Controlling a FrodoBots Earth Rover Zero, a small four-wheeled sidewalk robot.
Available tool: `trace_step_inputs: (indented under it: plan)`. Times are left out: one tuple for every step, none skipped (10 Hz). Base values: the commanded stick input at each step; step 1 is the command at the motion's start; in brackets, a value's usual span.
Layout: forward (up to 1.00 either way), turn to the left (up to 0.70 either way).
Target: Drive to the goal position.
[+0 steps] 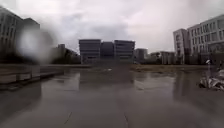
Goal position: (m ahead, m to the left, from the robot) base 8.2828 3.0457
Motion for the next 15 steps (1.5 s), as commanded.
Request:
trace_step_inputs:
  plan:
    - [0.70,0.00]
    - [0.70,0.00]
    - [0.70,0.00]
    - [0.70,0.00]
    - [0.70,0.00]
    - [0.70,0.00]
    - [0.70,-0.05]
    - [0.70,-0.26]
    - [0.70,-0.33]
    - [0.70,-0.13]
    - [0.70,0.00]
    - [0.70,0.00]
    - [0.70,0.00]
    - [0.70,0.00]
    - [0.70,0.00]
